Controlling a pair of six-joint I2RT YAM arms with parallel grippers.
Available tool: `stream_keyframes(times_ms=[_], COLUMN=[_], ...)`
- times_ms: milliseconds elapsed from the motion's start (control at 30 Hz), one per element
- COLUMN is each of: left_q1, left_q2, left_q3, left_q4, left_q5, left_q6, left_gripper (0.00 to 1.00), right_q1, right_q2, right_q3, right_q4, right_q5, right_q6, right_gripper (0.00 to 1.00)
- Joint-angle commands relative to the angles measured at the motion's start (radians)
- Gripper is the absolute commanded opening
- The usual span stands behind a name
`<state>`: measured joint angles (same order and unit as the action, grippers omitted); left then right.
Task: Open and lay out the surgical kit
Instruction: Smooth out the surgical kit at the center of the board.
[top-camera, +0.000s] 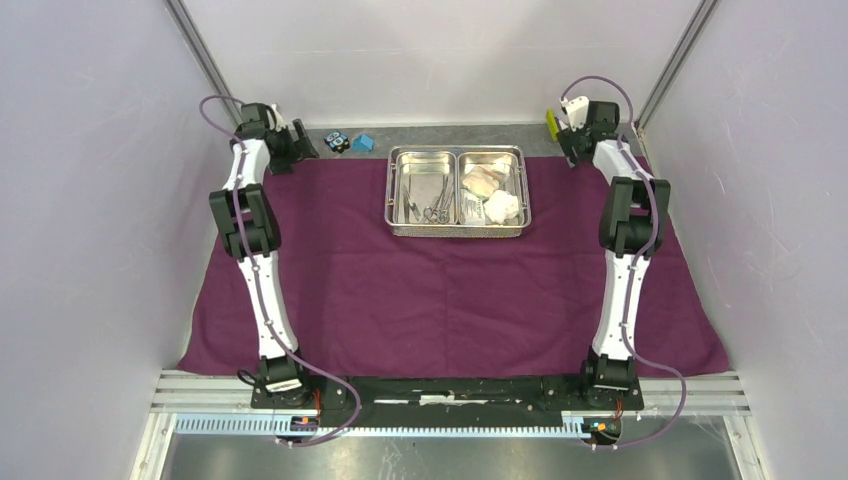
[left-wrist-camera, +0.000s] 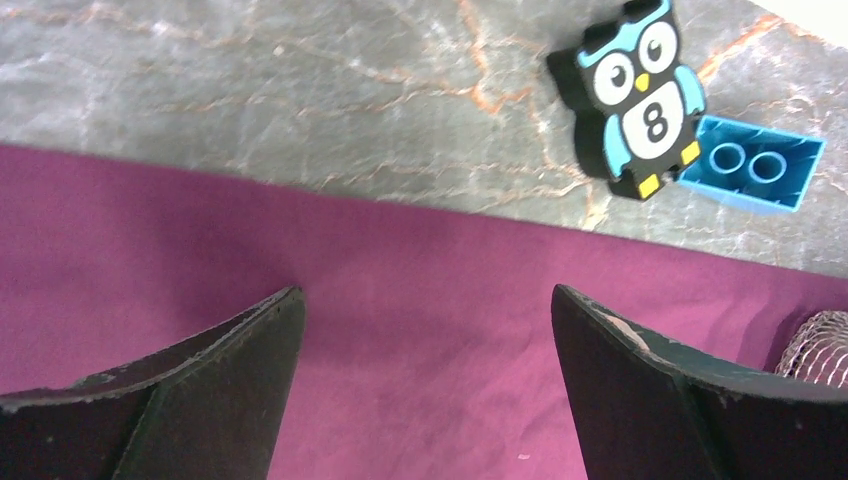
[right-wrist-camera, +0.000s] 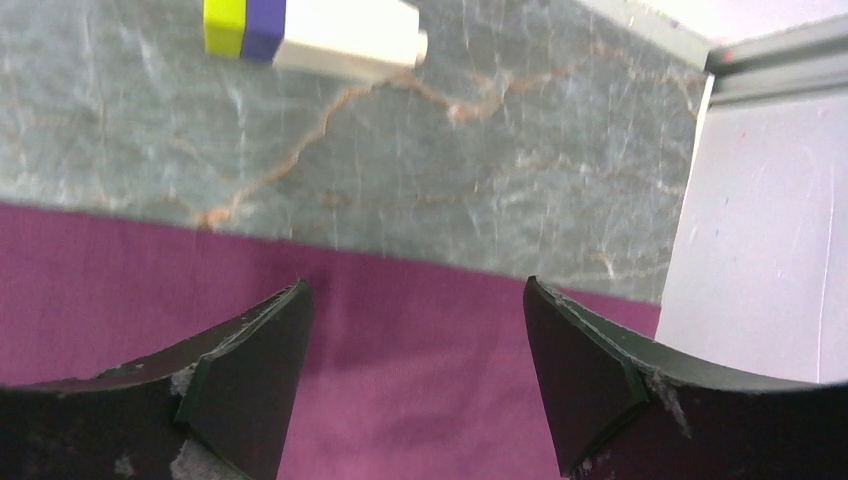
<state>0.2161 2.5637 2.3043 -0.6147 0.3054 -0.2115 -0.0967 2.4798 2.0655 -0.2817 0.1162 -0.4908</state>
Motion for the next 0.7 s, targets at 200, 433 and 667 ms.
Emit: stream_keyframes(times_ms=[200, 433, 667], left_q1=[0.032, 0.032, 0.062], left_q2=[-0.383, -0.715, -0.974], left_q3=[-0.361, -0.754, -1.103], left_q4=[0.153, 0.154, -0.075], left_q5=[0.005, 0.108, 0.054], left_q6=[0.135, 0.443, 0.914], left_gripper=[1.0, 1.0, 1.0], right_q1=[-0.045, -0.058, -0.133], right_q2=[-0.501, -0.848, -1.146], right_q3=[-0.414, -0.809, -1.177], right_q4=[0.097, -0.002, -0.212], right_q5=[-0.195, -0.287, -0.298], right_q6=[0.009, -0.172, -0.434], right_gripper=[0.86, 0.86, 0.86])
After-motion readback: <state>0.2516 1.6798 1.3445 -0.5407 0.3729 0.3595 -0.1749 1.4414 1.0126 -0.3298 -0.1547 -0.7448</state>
